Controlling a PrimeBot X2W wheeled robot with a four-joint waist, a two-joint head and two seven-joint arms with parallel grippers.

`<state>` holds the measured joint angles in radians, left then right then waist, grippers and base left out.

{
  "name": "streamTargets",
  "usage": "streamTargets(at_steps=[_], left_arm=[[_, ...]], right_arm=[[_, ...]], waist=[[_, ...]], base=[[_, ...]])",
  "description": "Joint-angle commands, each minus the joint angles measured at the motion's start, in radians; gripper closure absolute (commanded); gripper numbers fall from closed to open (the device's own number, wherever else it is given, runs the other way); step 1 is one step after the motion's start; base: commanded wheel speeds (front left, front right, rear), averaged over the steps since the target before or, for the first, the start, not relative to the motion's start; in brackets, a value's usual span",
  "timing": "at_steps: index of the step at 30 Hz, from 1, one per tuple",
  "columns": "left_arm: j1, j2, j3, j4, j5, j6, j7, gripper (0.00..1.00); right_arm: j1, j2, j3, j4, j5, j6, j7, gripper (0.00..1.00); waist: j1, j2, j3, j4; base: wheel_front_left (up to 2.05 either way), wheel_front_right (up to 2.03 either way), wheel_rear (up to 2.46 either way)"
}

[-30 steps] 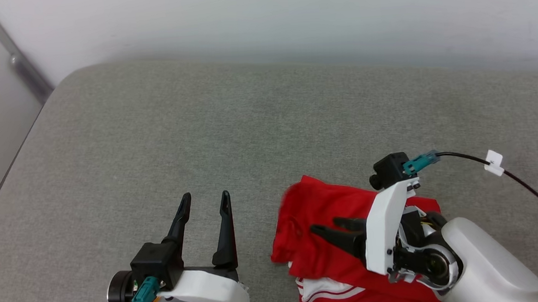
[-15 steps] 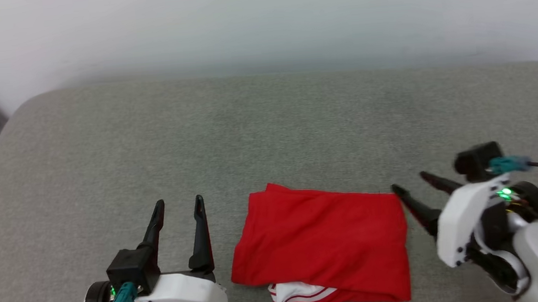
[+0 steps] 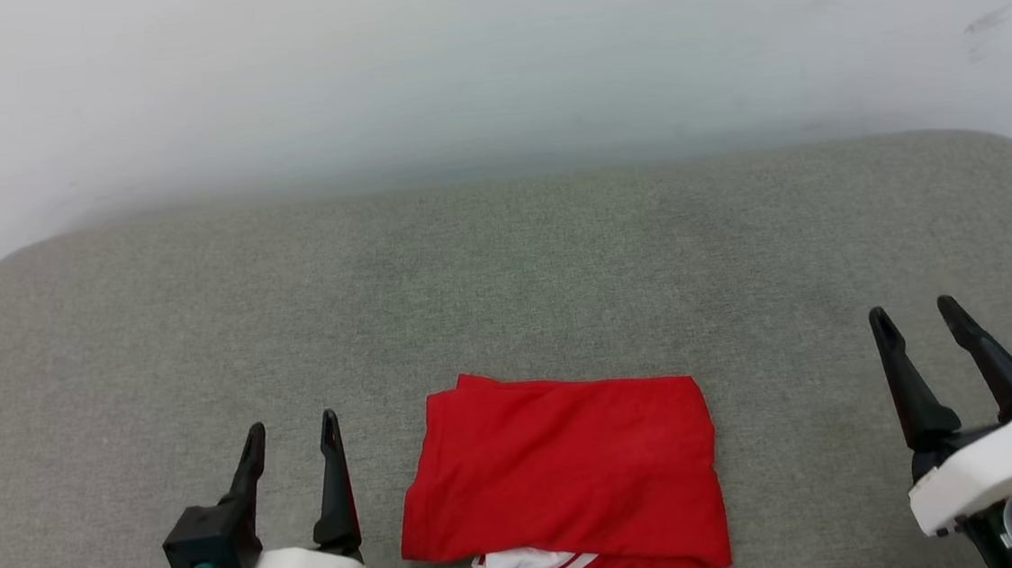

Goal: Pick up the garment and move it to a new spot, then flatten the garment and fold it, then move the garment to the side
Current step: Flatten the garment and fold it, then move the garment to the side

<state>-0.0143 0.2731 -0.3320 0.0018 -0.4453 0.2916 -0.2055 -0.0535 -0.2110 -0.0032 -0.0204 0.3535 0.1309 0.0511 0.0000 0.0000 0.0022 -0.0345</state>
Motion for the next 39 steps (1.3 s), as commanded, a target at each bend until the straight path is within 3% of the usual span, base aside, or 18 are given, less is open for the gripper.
streamTargets(at_steps=[1, 23, 28, 35, 39], left_arm=[[0.026, 0.005, 0.002, 0.006, -0.007, 0.005, -0.001, 0.00], [0.011, 0.001, 0.018, 0.056, -0.021, -0.005, -0.036, 0.00], [0.006, -0.006, 0.026, 0.052, -0.018, 0.003, -0.043, 0.00], [-0.009, -0.024, 0.019, 0.045, -0.011, -0.003, -0.051, 0.00], [-0.027, -0.041, 0.015, 0.051, -0.006, -0.013, -0.055, 0.00]], right_arm=[[0.038, 0.012, -0.013, -0.020, -0.027, 0.000, -0.020, 0.00], [0.125, 0.074, -0.034, -0.131, -0.102, 0.000, 0.016, 0.00], [0.094, 0.065, -0.128, -0.088, 0.030, 0.000, 0.152, 0.00], [0.036, -0.008, -0.297, 0.086, 0.253, 0.000, 0.481, 0.00], [0.013, 0.024, -0.350, 0.187, 0.364, 0.000, 0.664, 0.00]], waist=[[0.0000, 0.0000, -0.012, -0.005], [0.0000, 0.0000, -0.014, -0.007], [0.0000, 0.0000, -0.005, 0.000], [0.0000, 0.0000, 0.013, 0.053], [0.0000, 0.0000, 0.034, 0.095]], base=[[0.00, 0.00, 0.00], [0.00, 0.00, 0.00], [0.00, 0.00, 0.00], [0.00, 0.00, 0.00], [0.00, 0.00, 0.00]])
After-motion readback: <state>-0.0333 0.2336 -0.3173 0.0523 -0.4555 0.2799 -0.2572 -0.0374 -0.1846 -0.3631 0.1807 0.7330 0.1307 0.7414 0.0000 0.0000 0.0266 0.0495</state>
